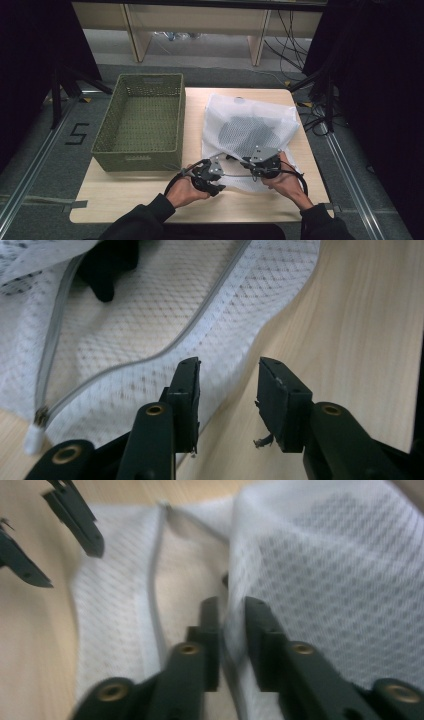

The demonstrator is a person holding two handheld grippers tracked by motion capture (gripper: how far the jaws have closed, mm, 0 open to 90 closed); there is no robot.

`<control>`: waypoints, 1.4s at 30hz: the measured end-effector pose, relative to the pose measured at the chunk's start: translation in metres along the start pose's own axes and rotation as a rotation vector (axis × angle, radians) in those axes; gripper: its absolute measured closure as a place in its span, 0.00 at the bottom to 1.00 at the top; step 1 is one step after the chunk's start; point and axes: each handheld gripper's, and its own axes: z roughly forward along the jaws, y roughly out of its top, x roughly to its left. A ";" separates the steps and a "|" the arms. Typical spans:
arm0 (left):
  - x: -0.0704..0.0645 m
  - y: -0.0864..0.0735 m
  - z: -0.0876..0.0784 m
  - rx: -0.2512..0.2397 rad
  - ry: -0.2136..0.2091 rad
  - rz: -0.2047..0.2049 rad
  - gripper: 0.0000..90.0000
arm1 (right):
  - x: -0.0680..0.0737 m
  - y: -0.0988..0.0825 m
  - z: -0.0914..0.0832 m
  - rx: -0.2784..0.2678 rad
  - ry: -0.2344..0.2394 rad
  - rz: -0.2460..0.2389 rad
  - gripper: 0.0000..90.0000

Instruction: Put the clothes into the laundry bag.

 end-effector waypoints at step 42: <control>0.006 -0.014 -0.013 0.005 0.060 -0.057 0.50 | 0.007 -0.014 0.003 0.162 0.143 0.077 0.96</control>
